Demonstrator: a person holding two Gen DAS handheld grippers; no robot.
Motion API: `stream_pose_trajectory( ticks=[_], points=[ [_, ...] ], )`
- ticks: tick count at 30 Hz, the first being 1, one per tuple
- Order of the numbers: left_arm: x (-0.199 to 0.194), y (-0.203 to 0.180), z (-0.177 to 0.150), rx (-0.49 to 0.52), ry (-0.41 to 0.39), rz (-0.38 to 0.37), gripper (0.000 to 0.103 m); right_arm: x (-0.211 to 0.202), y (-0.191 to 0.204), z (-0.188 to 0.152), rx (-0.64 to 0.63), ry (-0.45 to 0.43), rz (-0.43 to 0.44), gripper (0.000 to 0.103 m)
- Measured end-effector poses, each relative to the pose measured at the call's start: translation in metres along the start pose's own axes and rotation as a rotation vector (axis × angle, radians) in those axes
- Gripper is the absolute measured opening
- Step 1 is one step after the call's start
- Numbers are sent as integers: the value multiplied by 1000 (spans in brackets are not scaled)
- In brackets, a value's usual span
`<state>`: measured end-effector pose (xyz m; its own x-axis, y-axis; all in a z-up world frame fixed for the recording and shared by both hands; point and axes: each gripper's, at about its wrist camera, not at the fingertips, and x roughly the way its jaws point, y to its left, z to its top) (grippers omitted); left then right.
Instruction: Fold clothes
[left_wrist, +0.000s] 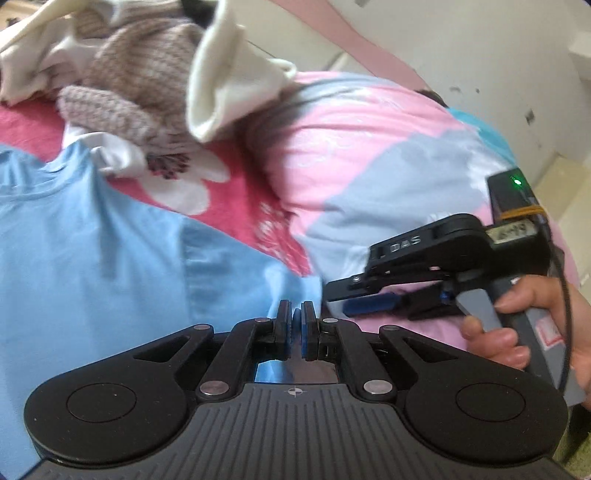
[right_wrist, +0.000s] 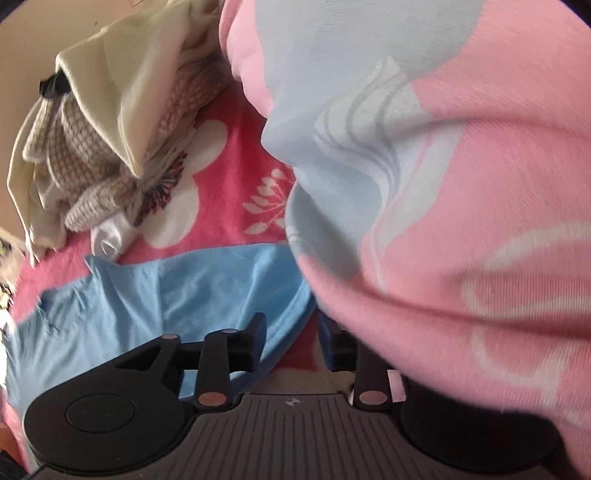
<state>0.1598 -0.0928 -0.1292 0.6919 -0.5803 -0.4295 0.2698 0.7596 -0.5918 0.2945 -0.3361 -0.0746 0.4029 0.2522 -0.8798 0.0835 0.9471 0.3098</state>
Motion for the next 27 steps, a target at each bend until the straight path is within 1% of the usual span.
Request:
stream_pose_trajectory(
  ticks=[1,2,5,7,10,13,16,18,19,20,21,23,24,26,27],
  points=[
    [-1,3,0,-11,-4,5,3,-1,2,-1,19,1,5,41],
    [-3,6,1,-19,-9,7,3,-1,3,-2,38,4,10,43],
    [-5,10,1,-39,-20,4,3,6,9,-6,71,29,-14,48],
    [-5,10,1,-43,-24,0,3,15,11,-7,99,54,-33,49],
    [-7,9,0,-40,-28,-11,3,32,13,-8,132,68,-72,49],
    [-9,10,0,-42,-34,-20,3,47,11,-5,162,51,-109,49],
    [-11,13,0,-51,-38,-28,3,58,7,-5,186,21,-117,49],
    [-12,15,0,-58,-39,-33,3,60,7,-5,192,-17,-121,48],
    [-13,16,0,-59,-40,-35,3,59,6,-6,194,-36,-118,45],
    [-13,17,0,-60,-41,-35,3,59,6,-7,194,-56,-112,36],
    [-14,18,0,-61,-41,-36,3,57,6,-9,192,-71,-103,30],
    [-16,19,-1,-63,-41,-37,3,54,6,-12,182,-100,-81,13],
    [-17,19,-1,-64,-41,-38,3,51,7,-13,169,-114,-72,9],
    [-19,20,-2,-70,-43,-41,3,43,14,-16,122,-153,-70,5],
    [-20,20,-2,-77,-45,-45,3,39,19,-17,98,-179,-65,5]
  ],
)
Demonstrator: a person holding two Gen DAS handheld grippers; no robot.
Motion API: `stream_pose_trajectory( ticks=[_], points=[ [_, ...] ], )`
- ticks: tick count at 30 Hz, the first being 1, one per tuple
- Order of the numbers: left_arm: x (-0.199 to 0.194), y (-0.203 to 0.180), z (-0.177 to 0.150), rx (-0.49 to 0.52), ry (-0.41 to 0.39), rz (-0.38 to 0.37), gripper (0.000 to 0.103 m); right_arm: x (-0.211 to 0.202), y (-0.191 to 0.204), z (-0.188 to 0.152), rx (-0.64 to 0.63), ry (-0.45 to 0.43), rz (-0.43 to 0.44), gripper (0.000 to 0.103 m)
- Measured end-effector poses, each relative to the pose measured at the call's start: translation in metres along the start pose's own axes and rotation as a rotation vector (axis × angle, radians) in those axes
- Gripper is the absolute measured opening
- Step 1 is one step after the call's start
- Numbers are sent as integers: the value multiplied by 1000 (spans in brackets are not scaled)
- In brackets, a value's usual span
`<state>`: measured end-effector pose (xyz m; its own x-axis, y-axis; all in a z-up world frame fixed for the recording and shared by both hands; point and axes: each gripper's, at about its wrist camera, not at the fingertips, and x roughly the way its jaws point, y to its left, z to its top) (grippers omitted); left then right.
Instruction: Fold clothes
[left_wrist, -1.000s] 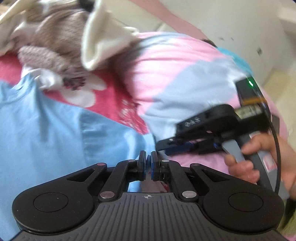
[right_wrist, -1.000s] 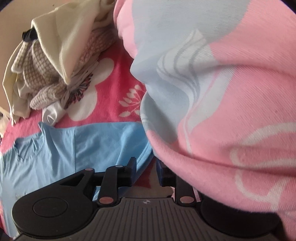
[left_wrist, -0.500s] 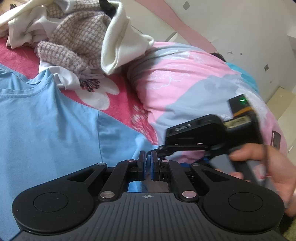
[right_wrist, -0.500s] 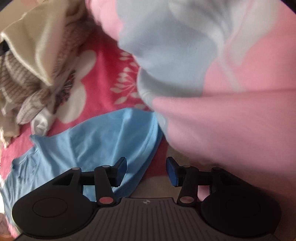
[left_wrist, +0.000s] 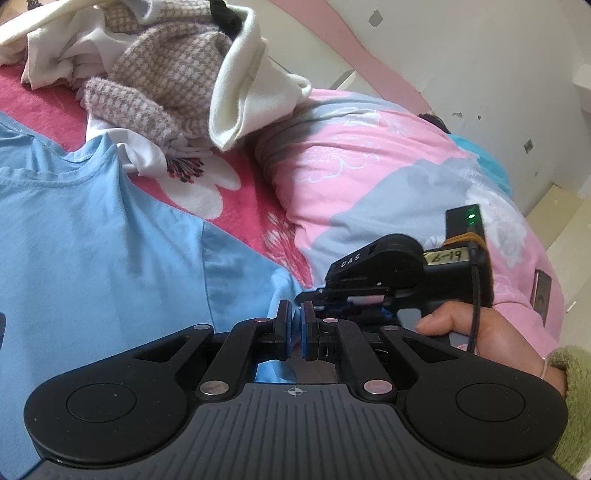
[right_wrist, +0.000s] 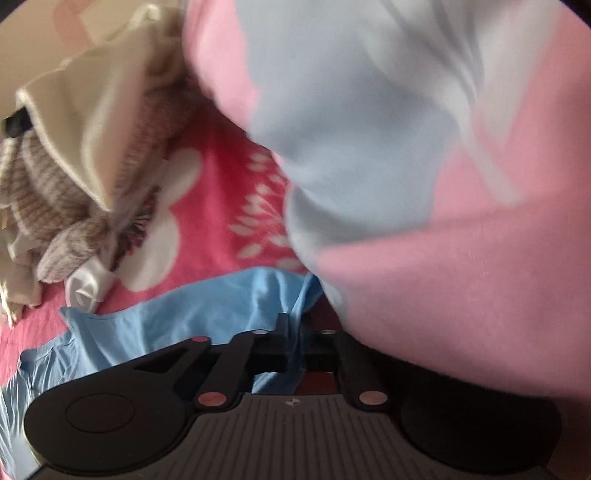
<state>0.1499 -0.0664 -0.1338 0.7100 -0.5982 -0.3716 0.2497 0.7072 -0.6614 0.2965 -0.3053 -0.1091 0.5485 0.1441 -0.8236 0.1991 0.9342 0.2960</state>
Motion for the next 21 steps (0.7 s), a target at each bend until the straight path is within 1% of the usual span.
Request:
stream_pose_trajectory(
  ticks=[5,11,15,21],
  points=[
    [-10,1,-1,-56,-14,-18,3,-21,27,4,-130,-111,46,4],
    [-27,5,-3,-120,-62,-10,3,-40,77,1,-367,-175,97,4],
    [-37,16,-7,-200,-91,3,3,-44,107,-12,-500,-165,121,4],
    [-54,36,-17,-330,-140,17,3,-31,141,-31,-633,-116,137,4]
  ],
)
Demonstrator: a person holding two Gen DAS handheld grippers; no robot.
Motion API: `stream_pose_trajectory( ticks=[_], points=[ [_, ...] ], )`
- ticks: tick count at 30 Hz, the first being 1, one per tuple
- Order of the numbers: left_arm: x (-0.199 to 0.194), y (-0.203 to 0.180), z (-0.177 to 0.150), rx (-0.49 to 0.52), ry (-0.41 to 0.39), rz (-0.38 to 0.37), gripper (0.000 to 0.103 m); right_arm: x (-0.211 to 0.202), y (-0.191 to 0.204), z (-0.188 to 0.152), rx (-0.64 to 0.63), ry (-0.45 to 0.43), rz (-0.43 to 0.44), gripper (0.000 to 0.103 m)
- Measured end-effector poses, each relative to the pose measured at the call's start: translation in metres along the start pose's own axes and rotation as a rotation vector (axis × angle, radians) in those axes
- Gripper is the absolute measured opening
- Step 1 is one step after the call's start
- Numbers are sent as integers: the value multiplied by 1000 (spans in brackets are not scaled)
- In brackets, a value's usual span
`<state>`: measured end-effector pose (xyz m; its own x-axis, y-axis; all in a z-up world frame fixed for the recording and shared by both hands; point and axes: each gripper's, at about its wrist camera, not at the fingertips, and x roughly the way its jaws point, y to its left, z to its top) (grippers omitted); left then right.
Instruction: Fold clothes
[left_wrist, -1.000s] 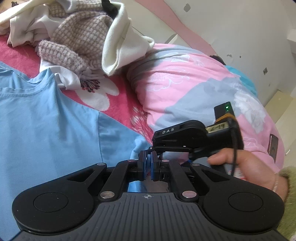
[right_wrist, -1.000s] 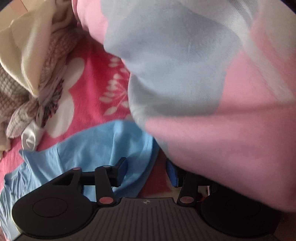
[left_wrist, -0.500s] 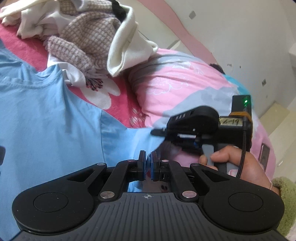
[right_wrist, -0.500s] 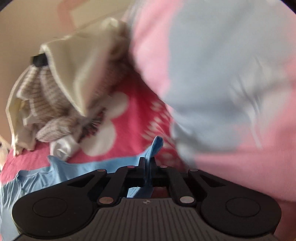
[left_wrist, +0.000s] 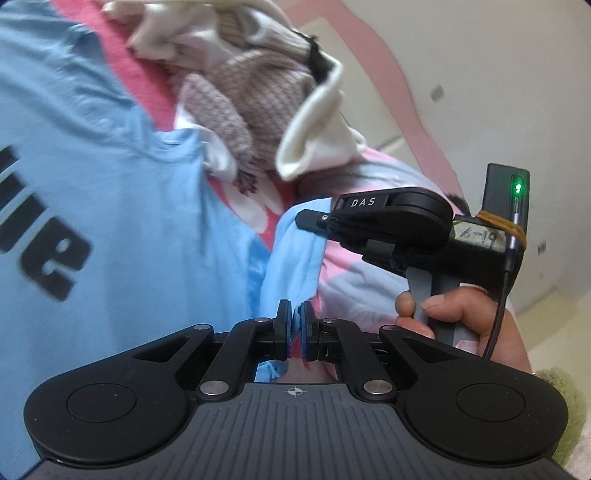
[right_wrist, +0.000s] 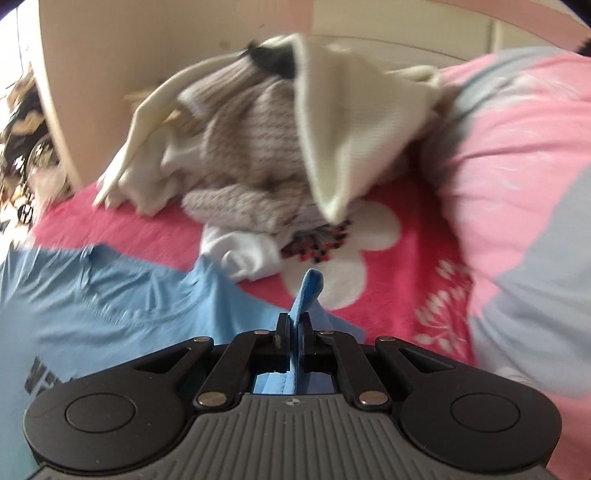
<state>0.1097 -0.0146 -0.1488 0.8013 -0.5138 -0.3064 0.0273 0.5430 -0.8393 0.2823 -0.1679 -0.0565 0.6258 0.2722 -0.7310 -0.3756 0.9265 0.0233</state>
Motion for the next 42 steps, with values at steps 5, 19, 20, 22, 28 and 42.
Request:
stream_pose_trajectory(
  ticks=[5,19,20,22,28,42],
  points=[
    [-12,19,-2,-98,-32,21,3,20,21,-5,-51,39,36,4],
    [-37,53,2,-228,-27,99,21,-39,-30,-10,101,35,201,32],
    [-37,52,4,-221,-22,102,22,-50,-34,-13,93,44,204,32],
    [-34,48,10,-193,16,108,28,-70,-40,-21,74,68,207,32],
    [-11,25,21,-18,122,194,35,-98,-42,-72,17,177,179,32],
    [28,5,17,248,188,332,10,-42,-25,-124,63,254,206,13]
  ],
)
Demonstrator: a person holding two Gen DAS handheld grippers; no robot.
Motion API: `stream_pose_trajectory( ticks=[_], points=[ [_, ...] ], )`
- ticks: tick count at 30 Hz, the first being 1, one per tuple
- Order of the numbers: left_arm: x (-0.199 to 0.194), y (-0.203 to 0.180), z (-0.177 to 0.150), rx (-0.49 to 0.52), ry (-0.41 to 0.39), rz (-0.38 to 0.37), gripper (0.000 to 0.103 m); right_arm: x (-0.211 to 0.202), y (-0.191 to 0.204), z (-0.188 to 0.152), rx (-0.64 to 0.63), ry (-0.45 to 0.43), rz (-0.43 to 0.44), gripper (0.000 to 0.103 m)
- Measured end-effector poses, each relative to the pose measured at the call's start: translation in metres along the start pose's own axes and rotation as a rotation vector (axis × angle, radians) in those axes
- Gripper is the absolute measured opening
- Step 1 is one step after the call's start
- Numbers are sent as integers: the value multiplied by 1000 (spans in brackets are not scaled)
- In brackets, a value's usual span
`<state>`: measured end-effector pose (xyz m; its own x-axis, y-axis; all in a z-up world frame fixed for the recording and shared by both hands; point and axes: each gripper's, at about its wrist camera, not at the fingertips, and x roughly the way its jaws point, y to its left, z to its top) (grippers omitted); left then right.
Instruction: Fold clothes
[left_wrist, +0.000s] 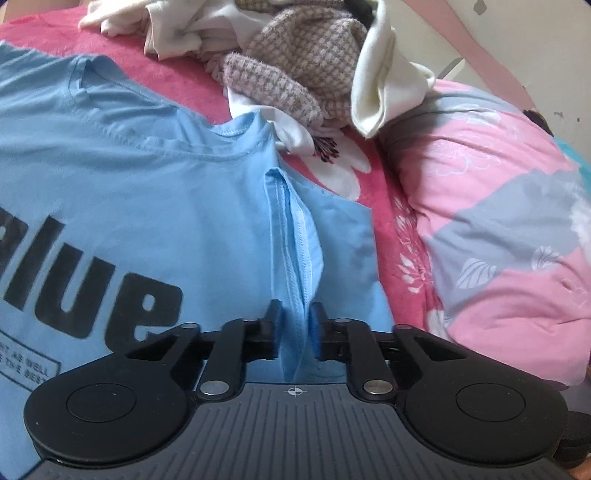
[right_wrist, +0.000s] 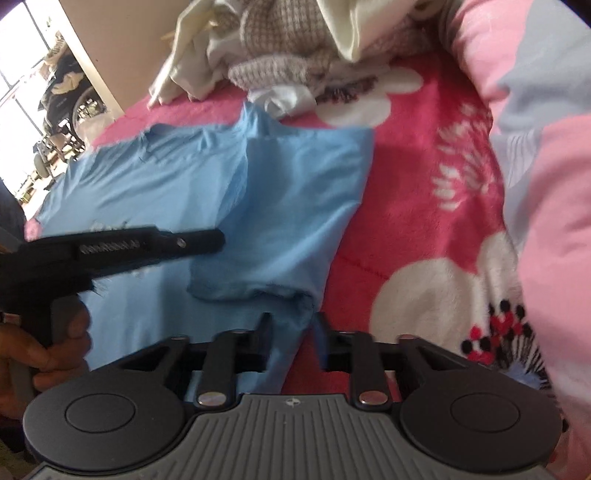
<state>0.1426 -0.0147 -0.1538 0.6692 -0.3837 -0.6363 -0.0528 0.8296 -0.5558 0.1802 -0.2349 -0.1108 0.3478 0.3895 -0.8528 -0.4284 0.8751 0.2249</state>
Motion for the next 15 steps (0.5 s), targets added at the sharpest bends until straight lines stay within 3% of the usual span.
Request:
stream_pose_trajectory(
  ticks=[1,4,11,15],
  points=[
    [0,1,0,7,-4,7,6,2,-1,-3,5,2,-7,6],
    [0,4,0,9,-13,37,3,5,-3,-12,11,0,-25,5],
    [2,7,0,11,-21,64,3,2,-2,-17,-7,1,-57,6],
    [-9,9,-1,23,-39,63,10,-6,2,-17,-28,3,-79,8]
  ],
)
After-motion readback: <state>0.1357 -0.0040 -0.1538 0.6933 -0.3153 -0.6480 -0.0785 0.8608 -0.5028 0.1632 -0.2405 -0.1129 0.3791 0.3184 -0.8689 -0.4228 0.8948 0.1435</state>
